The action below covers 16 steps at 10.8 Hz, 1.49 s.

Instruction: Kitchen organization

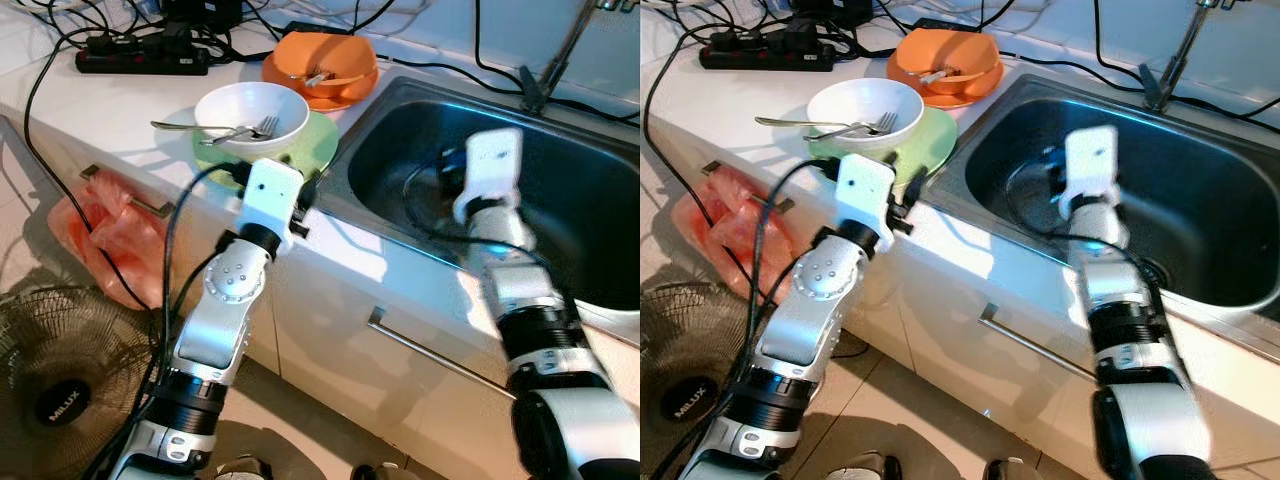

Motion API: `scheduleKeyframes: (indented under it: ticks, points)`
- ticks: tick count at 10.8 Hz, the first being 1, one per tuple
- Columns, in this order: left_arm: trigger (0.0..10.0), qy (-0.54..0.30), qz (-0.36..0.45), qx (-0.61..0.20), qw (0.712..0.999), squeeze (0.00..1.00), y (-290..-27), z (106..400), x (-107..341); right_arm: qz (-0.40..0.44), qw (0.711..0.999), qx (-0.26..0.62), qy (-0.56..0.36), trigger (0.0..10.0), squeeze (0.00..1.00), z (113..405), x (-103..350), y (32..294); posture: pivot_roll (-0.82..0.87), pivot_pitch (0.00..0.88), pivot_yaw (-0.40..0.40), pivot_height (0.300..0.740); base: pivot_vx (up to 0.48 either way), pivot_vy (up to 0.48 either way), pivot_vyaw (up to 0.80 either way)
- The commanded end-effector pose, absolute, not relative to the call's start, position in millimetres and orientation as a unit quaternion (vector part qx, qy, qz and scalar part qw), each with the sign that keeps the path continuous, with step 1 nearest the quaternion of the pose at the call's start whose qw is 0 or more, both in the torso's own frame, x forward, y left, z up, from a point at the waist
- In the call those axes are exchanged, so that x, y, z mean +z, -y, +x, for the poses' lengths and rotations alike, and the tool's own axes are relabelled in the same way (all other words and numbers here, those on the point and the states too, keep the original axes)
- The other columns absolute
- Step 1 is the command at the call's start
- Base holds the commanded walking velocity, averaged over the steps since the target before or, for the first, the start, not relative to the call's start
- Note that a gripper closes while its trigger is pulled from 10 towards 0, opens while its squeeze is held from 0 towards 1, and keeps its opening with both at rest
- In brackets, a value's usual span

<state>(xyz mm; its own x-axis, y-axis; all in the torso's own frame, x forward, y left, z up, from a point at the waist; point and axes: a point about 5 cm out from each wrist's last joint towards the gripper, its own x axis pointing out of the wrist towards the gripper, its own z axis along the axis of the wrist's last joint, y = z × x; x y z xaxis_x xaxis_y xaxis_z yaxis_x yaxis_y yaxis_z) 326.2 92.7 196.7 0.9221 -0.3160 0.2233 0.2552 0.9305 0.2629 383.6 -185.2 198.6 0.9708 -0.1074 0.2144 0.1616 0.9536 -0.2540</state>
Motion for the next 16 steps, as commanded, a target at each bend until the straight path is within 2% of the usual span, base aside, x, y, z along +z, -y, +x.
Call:
scheduleKeyframes:
  ticks: [1, 3, 6, 10, 13, 16]
  points:
    - [10.0, 0.141, 0.118, -0.141, 0.973, 0.0, -93.4, 323.1, 197.5, -0.14, 0.974, -0.092, 0.151, 10.0, 0.0, 384.4, 224.2, 190.9, 0.07, 0.073, -0.038, 0.74, 0.0, 0.0, 0.0]
    - [10.0, 0.149, 0.124, -0.141, 0.971, 0.0, -91.2, 322.4, 196.4, -0.147, 0.958, -0.127, 0.209, 10.0, 0.0, 380.9, 249.5, 201.9, 0.07, 0.071, -0.04, 0.74, 0.0, 0.0, 0.0]
    - [10.0, 0.188, 0.166, -0.113, 0.961, 0.0, -96.1, 317.0, 201.8, -0.132, 0.971, -0.064, 0.187, 10.0, 0.0, 378.8, 227.9, 177.6, 0.07, 0.092, -0.046, 0.74, 0.0, 0.0, 0.0]
    - [10.0, 0.198, 0.184, -0.014, 0.963, 0.0, -126.1, 302.7, 192.5, -0.121, 0.98, -0.035, 0.157, 10.0, 0.0, 374.4, 205.0, 166.2, 0.09, 0.108, -0.052, 0.74, 0.0, 0.0, 0.0]
    - [10.0, 0.193, 0.155, 0.05, 0.968, 0.0, -151.2, 305.0, 191.5, -0.115, 0.981, -0.032, 0.153, 10.0, 0.0, 372.7, 201.9, 164.6, 0.09, 0.108, -0.052, 0.74, 0.0, 0.0, 0.0]
    - [10.0, 0.197, 0.14, 0.064, 0.968, 0.0, -163.1, 310.4, 195.6, -0.112, 0.981, -0.032, 0.154, 10.0, 0.0, 371.8, 201.6, 164.2, 0.09, 0.107, -0.054, 0.74, 0.0, 0.0, 0.0]
